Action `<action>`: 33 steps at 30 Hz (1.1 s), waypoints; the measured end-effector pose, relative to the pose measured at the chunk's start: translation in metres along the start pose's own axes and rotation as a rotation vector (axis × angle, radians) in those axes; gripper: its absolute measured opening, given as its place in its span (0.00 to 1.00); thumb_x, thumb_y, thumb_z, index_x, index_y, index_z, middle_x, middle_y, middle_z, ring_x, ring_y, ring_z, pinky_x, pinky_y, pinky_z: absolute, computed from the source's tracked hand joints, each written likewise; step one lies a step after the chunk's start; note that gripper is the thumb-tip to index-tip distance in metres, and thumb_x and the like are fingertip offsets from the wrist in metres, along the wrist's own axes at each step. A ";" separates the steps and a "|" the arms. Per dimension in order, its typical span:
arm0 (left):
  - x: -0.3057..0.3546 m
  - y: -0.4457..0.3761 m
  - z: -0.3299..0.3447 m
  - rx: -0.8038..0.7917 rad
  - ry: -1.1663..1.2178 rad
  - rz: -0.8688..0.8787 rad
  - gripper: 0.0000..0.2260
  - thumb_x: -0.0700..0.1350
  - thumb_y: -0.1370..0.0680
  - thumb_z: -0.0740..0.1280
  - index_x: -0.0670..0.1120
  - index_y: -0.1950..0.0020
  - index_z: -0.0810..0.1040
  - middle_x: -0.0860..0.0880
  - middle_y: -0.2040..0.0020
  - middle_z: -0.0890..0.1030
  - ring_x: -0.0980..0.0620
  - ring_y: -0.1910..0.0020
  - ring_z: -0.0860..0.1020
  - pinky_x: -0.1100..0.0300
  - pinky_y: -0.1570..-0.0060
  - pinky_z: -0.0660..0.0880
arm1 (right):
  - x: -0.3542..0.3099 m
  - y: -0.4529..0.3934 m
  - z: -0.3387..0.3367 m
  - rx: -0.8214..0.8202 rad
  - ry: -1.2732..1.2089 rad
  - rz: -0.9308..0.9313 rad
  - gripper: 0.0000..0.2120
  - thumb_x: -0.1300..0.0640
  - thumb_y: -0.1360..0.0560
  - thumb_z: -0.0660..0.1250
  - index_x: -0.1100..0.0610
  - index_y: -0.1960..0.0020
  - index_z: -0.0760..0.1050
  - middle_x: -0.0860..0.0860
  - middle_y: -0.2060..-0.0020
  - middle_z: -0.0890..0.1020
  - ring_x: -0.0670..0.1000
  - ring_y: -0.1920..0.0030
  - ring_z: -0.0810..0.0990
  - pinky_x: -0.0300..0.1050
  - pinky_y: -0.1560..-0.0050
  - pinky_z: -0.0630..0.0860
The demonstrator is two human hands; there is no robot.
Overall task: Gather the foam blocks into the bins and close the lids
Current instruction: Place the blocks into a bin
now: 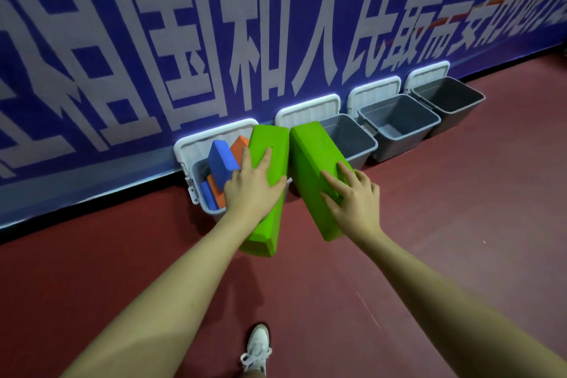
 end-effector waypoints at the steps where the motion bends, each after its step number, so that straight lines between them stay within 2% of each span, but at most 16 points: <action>1: -0.001 -0.021 0.001 -0.005 -0.003 0.007 0.31 0.62 0.22 0.59 0.59 0.22 0.53 0.45 0.21 0.50 0.38 0.32 0.68 0.48 0.40 0.70 | 0.002 -0.016 0.011 0.002 0.007 0.006 0.19 0.47 0.32 0.65 0.49 0.42 0.81 0.57 0.39 0.79 0.66 0.46 0.78 0.57 0.53 0.72; 4: -0.001 -0.084 0.007 -0.022 0.003 0.013 0.30 0.62 0.22 0.59 0.59 0.22 0.53 0.46 0.21 0.49 0.38 0.32 0.68 0.49 0.40 0.70 | 0.012 -0.064 0.038 0.007 0.028 0.032 0.20 0.44 0.30 0.61 0.48 0.42 0.81 0.56 0.39 0.79 0.66 0.46 0.79 0.56 0.54 0.73; 10: 0.022 -0.193 0.036 -0.058 0.035 0.025 0.30 0.61 0.22 0.60 0.58 0.22 0.55 0.45 0.21 0.49 0.38 0.30 0.65 0.49 0.37 0.67 | 0.060 -0.142 0.086 0.025 0.032 0.079 0.18 0.48 0.32 0.67 0.50 0.44 0.82 0.56 0.40 0.80 0.65 0.47 0.79 0.56 0.54 0.73; 14: 0.056 -0.271 0.065 -0.068 0.038 0.001 0.29 0.62 0.22 0.59 0.58 0.23 0.55 0.46 0.21 0.50 0.39 0.30 0.64 0.51 0.35 0.64 | 0.115 -0.199 0.125 0.013 0.024 0.096 0.18 0.46 0.30 0.65 0.49 0.43 0.82 0.56 0.40 0.80 0.65 0.47 0.79 0.55 0.54 0.72; 18: 0.091 -0.339 0.094 -0.073 0.029 -0.027 0.29 0.61 0.22 0.59 0.58 0.22 0.55 0.45 0.21 0.50 0.38 0.33 0.68 0.50 0.37 0.67 | 0.171 -0.257 0.158 -0.028 0.006 0.082 0.18 0.49 0.31 0.68 0.49 0.42 0.81 0.56 0.38 0.79 0.66 0.45 0.78 0.56 0.53 0.72; 24: 0.151 -0.440 0.137 -0.086 0.077 -0.142 0.29 0.61 0.22 0.60 0.58 0.23 0.55 0.45 0.21 0.50 0.36 0.33 0.68 0.48 0.38 0.68 | 0.263 -0.350 0.198 -0.102 -0.029 0.060 0.18 0.49 0.33 0.69 0.50 0.43 0.81 0.56 0.39 0.79 0.66 0.45 0.78 0.57 0.54 0.73; 33: 0.162 -0.559 0.213 -0.085 0.107 -0.261 0.29 0.59 0.21 0.59 0.58 0.22 0.52 0.43 0.22 0.50 0.35 0.33 0.67 0.48 0.37 0.67 | 0.338 -0.447 0.296 -0.270 -0.078 -0.032 0.18 0.50 0.34 0.70 0.49 0.44 0.81 0.56 0.41 0.80 0.66 0.46 0.79 0.59 0.54 0.74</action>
Point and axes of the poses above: each hand's wrist, its own y-axis away from the middle knuckle, its own z-axis out of the palm, x = y × z, the point moved 3 cm from there along -y, towards the middle knuckle
